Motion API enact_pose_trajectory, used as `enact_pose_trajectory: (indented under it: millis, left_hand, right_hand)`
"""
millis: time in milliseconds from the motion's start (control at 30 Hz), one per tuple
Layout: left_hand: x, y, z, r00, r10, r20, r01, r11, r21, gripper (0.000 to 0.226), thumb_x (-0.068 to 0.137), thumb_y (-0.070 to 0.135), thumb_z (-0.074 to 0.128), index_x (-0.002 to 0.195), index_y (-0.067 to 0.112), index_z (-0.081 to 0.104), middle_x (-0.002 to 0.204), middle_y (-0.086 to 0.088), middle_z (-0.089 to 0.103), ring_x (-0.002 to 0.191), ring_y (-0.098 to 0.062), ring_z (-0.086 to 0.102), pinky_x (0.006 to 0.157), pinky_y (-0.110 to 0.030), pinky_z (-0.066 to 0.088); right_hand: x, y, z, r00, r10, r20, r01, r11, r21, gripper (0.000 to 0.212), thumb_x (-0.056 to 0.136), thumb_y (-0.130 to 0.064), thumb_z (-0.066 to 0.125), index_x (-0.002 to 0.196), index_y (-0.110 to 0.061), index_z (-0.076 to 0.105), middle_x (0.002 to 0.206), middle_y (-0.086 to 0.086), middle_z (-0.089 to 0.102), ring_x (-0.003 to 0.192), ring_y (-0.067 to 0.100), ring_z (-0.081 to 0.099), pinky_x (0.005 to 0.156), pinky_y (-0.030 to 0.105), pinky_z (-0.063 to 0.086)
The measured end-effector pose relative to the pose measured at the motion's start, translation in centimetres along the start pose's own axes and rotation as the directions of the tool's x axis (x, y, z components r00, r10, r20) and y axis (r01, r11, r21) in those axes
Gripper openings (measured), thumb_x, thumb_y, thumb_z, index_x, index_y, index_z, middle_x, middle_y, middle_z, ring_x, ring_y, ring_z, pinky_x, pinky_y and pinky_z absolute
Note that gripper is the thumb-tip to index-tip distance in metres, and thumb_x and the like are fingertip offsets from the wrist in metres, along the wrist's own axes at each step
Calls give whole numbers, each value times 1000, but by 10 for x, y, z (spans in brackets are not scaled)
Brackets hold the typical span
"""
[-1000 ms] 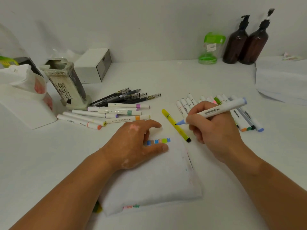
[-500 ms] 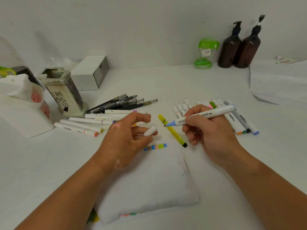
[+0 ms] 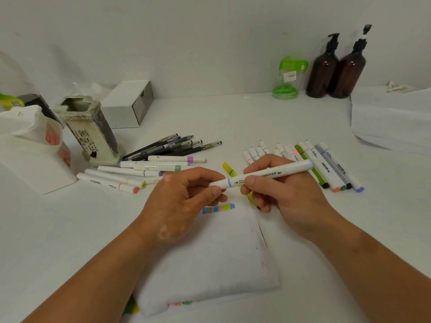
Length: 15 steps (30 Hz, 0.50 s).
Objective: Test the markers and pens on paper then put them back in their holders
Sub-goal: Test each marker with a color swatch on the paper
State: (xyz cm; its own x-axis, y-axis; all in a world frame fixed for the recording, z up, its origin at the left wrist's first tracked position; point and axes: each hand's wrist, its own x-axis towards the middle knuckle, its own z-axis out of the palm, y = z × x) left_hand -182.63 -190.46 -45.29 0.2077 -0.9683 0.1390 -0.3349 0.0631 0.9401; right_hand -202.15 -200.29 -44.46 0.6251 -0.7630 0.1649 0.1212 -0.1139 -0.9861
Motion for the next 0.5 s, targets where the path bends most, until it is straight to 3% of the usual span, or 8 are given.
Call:
enact_pose_trajectory:
  millis: [267, 500]
  left_hand:
    - [-1, 8, 0, 999, 50, 1, -49, 976, -214, 20, 85, 18, 64, 102, 12, 73, 82, -12, 76, 77, -30, 75, 70, -30, 60]
    - [2, 6, -2, 1000, 28, -11, -29, 990, -141, 16, 90, 12, 66, 103, 17, 74, 81, -8, 77, 79, -25, 75, 73, -27, 60]
  right_hand:
    - [-2, -4, 2, 999, -6, 36, 4, 999, 51, 13, 79, -34, 76, 89, -25, 75, 84, 12, 77, 61, 16, 63, 53, 24, 50]
    - [0, 0, 6, 999, 30, 35, -31, 998, 51, 6, 83, -28, 75, 89, -27, 76, 82, 9, 76, 61, 15, 62, 54, 24, 49]
